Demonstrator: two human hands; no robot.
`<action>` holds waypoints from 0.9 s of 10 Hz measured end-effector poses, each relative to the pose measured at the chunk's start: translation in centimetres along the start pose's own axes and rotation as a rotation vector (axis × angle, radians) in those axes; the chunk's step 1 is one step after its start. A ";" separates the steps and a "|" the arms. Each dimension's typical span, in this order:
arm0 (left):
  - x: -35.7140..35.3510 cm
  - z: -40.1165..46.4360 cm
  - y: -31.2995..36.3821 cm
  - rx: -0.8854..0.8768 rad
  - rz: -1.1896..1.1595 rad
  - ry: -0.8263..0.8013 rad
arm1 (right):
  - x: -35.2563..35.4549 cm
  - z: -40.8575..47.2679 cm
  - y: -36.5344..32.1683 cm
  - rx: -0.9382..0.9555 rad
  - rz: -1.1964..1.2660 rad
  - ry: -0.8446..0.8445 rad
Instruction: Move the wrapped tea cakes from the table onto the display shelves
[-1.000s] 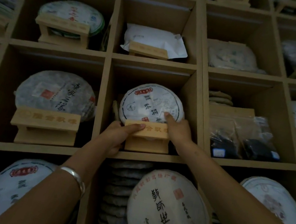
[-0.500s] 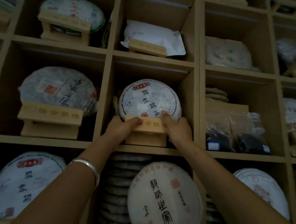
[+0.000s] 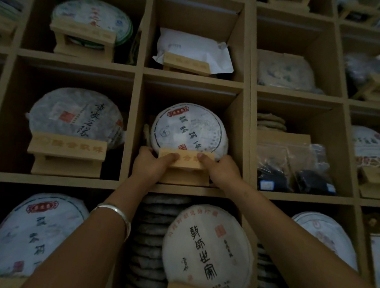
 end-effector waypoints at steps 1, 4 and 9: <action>0.0 0.0 0.0 0.008 0.004 -0.008 | -0.1 0.1 0.2 0.004 0.018 0.000; 1.0 -0.6 1.1 0.052 0.167 -0.169 | 0.8 -0.4 0.5 0.025 -0.015 0.028; 4.0 -4.8 4.2 -0.207 0.765 -0.327 | 2.8 -5.8 -0.6 0.342 -0.715 0.034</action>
Point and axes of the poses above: each hand's wrist, its own z-axis towards the middle knuckle, its own x-axis out of the back of the hand, y = z × x, the point moved 3 cm from there along z, towards the middle knuckle, and after that the axes turned 5 degrees about -x, right-handed, at the moved point
